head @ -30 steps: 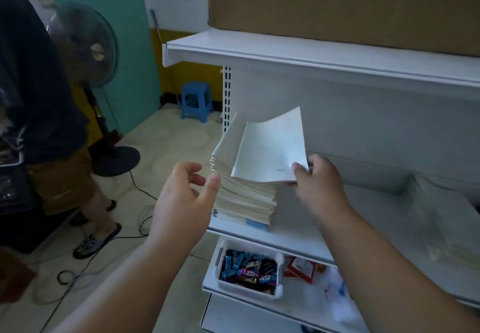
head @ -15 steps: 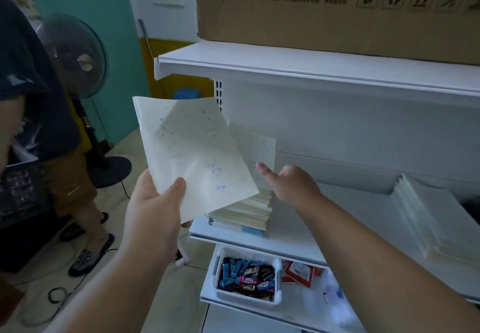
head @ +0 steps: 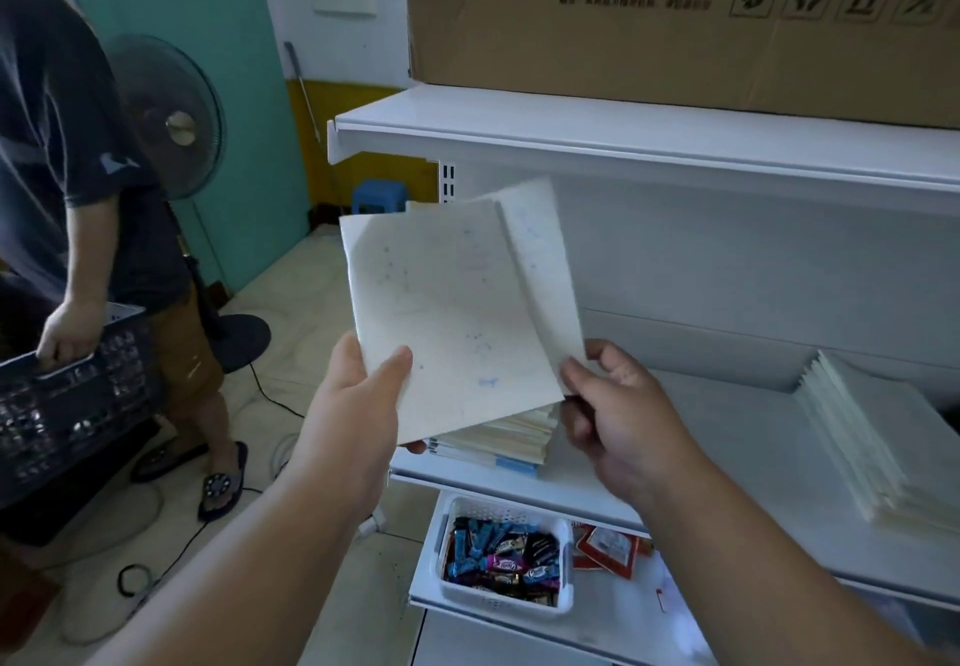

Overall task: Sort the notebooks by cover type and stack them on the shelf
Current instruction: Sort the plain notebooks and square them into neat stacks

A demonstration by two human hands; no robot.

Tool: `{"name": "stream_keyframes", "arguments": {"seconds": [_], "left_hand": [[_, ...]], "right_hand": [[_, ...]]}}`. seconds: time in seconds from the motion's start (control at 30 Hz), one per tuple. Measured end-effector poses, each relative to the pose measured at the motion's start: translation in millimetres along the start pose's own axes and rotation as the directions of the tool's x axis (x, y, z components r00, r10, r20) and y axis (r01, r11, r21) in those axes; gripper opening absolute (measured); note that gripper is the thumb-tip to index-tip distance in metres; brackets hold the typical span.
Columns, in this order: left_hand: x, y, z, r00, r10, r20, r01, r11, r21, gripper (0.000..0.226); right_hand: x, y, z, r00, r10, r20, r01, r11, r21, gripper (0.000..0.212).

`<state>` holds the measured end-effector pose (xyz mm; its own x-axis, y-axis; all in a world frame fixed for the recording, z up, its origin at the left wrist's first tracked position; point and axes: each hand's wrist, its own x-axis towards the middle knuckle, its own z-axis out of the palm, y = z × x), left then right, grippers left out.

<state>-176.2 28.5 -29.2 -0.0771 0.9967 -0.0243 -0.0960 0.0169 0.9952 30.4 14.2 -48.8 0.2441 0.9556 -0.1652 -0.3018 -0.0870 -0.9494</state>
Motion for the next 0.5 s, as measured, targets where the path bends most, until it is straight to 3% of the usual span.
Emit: {"name": "stream_keyframes", "arguments": {"seconds": [0.1, 0.17, 0.2, 0.23, 0.3, 0.37, 0.5], "left_hand": [[3, -7, -2, 1.0, -0.005, 0.003, 0.005, 0.998, 0.068, 0.012], [4, -11, -6, 0.999, 0.003, -0.033, -0.001, 0.996, 0.089, 0.011], [4, -13, -8, 0.998, 0.013, -0.058, -0.008, 0.996, 0.085, 0.011], [3, -14, -9, 0.997, 0.024, -0.079, -0.018, 0.997, 0.072, 0.012], [1, -14, -9, 0.994, 0.022, -0.109, -0.024, 1.0, -0.019, 0.016], [0, -13, -9, 0.994, -0.002, -0.107, -0.009, 0.995, -0.099, 0.017], [2, -13, -8, 0.997, 0.019, -0.072, -0.026, 0.995, -0.098, 0.016]], "right_hand": [[-3, 0, 0, 0.982, 0.071, 0.174, -0.079, 0.996, 0.036, 0.017], [8, -5, -3, 0.992, 0.094, 0.088, -0.091, 0.995, -0.047, 0.039], [18, -8, -3, 0.999, 0.047, -0.009, -0.047, 0.973, -0.224, 0.048], [29, -9, -3, 0.994, -0.047, -0.097, -0.004, 0.884, -0.468, 0.054], [47, -9, -3, 0.973, -0.194, -0.124, 0.005, 0.556, -0.831, 0.061], [60, -3, 0, 0.983, -0.162, -0.08, -0.017, 0.36, -0.933, 0.06], [66, -1, -2, 0.966, -0.224, -0.133, -0.086, 0.206, -0.975, 0.041]]}}
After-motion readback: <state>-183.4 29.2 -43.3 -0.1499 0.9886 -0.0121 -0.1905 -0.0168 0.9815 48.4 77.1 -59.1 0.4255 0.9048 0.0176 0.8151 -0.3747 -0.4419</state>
